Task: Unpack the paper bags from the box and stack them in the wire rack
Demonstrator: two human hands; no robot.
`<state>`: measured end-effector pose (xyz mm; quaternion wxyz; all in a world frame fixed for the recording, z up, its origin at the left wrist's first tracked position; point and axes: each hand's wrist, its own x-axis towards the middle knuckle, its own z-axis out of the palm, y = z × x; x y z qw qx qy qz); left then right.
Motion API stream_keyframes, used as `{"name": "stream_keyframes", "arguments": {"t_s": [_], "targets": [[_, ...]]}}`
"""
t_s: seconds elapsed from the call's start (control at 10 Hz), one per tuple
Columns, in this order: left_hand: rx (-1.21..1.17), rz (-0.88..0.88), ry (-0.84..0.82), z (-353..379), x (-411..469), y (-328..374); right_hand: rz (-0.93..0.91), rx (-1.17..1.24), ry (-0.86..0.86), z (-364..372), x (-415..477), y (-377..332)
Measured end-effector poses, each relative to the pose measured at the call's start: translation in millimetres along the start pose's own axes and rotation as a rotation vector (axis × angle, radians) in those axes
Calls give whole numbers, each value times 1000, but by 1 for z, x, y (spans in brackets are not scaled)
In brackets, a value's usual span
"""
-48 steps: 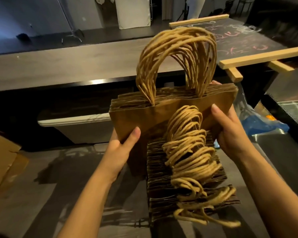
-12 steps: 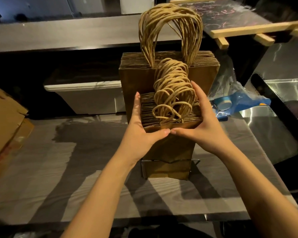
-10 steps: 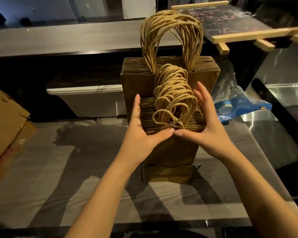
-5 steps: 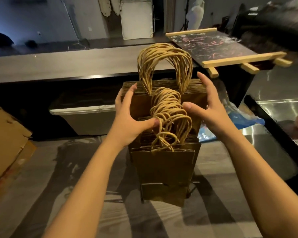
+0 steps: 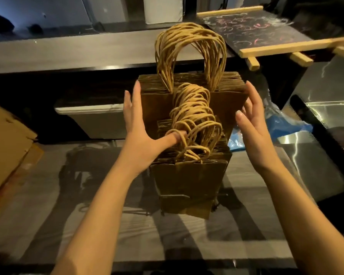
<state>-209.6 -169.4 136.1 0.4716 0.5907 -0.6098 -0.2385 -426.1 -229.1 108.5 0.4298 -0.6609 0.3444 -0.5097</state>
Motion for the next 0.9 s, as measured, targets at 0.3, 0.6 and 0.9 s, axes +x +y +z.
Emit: {"name": "stream_keyframes", "arguments": {"t_s": [0.3,0.6,0.9], "targets": [[-539,-138,9,22,-56,-15,45,130,-4,13,-47,16],[-761,-274,-40,45,-67,-22,146,286,49,40,-70,19],[-634,-347,-335,-8,-86,-56,177,-95,613,100,-106,21]]}}
